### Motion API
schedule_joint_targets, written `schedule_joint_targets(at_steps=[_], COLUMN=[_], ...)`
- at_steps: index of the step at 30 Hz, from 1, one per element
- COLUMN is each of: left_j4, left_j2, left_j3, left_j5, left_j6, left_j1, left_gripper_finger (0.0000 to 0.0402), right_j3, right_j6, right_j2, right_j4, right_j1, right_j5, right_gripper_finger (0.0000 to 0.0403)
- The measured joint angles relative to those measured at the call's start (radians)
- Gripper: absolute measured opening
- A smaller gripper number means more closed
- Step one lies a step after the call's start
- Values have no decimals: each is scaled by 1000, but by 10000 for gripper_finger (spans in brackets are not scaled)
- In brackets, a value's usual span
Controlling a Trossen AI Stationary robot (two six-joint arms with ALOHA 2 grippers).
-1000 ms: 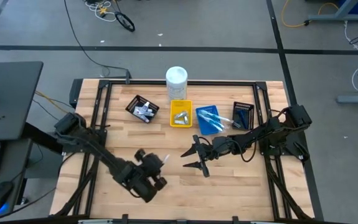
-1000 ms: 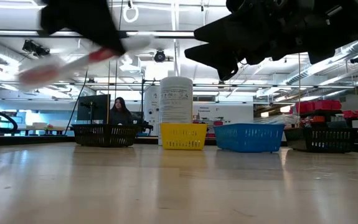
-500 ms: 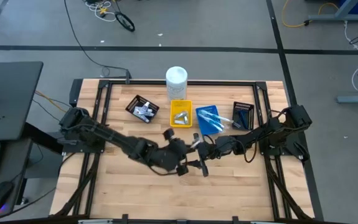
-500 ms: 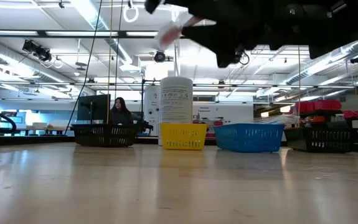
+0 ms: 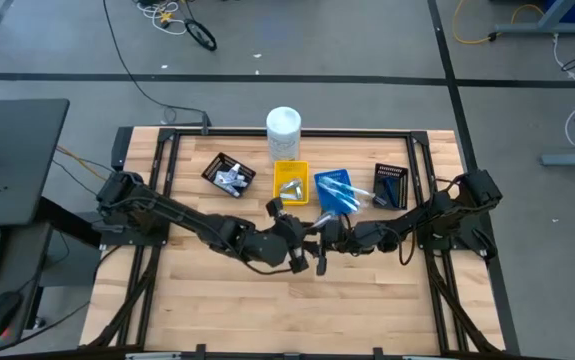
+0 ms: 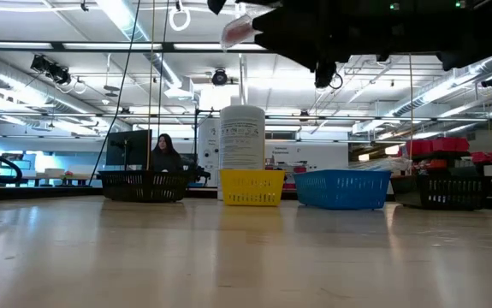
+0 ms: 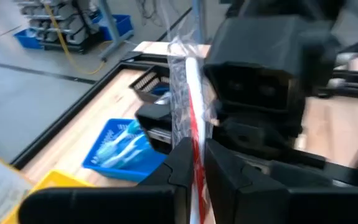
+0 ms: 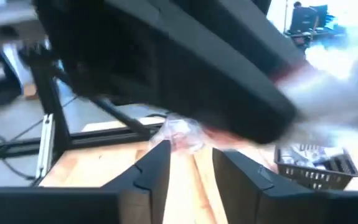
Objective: Pick & Place Travel size toiletries
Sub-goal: Put the red toothbrush into the blue bin
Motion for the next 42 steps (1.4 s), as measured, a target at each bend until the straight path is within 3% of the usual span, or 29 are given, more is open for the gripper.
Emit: schedule_joint_targets(at_steps=[12, 18, 24, 29, 32, 36, 42], left_j4=[11, 3, -36, -139, -199, -227, -213], left_j2=[-1, -1, 0, 0, 0, 1, 1], left_j3=[0, 0, 0, 0, 0, 0, -13], left_j5=[-5, 3, 64, 50, 53, 42, 30], left_j6=[-2, 8, -72, -113, -163, -195, -195], left_j1=[-14, -14, -11, -14, -13, -14, -13], left_gripper_finger=[35, 43, 70, 105, 130, 153, 164], right_j3=[-9, -9, -8, -8, -8, -8, -8], right_j6=[-50, -51, -53, -80, -72, 24, 96], right_j2=[0, 0, -1, -18, -66, -170, -337], right_j4=[80, 62, -14, -54, -169, -458, -787], right_j1=[24, 36, 63, 89, 99, 101, 97], right_j5=[30, 47, 187, 294, 378, 503, 695], right_gripper_finger=[20, 17, 16, 16, 16, 16, 16])
